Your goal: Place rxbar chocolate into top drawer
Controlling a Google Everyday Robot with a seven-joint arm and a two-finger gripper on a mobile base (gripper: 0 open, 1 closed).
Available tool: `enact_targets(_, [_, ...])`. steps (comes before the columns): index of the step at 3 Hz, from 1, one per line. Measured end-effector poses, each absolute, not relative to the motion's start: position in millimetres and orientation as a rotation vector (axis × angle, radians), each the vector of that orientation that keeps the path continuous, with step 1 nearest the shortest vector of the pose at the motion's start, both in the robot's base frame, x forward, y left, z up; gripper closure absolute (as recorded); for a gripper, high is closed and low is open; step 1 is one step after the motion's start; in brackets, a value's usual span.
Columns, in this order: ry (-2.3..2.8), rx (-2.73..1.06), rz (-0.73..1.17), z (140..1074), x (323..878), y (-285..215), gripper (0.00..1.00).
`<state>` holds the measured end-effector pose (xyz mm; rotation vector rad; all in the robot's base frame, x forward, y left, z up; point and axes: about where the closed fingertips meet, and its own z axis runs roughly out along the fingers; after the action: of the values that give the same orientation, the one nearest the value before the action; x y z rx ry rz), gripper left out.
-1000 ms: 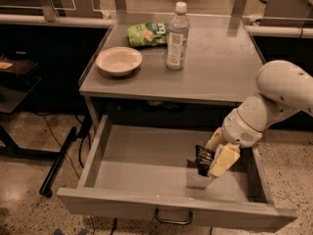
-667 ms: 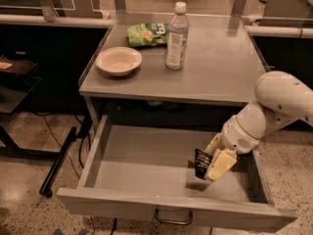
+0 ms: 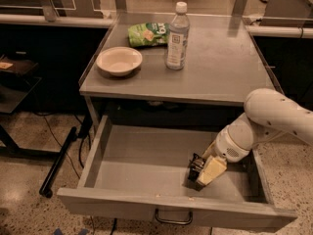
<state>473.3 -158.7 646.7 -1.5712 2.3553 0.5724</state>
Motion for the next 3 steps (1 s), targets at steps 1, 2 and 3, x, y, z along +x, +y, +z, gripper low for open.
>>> enact_targets(1, [2.397, -1.572, 0.516, 624.8, 472.1, -148.1, 1.00])
enact_targets(2, [2.405, -1.591, 0.518, 613.0, 469.3, -139.6, 1.00])
enact_targets(3, [2.406, -1.591, 0.518, 612.9, 469.2, -139.6, 0.81])
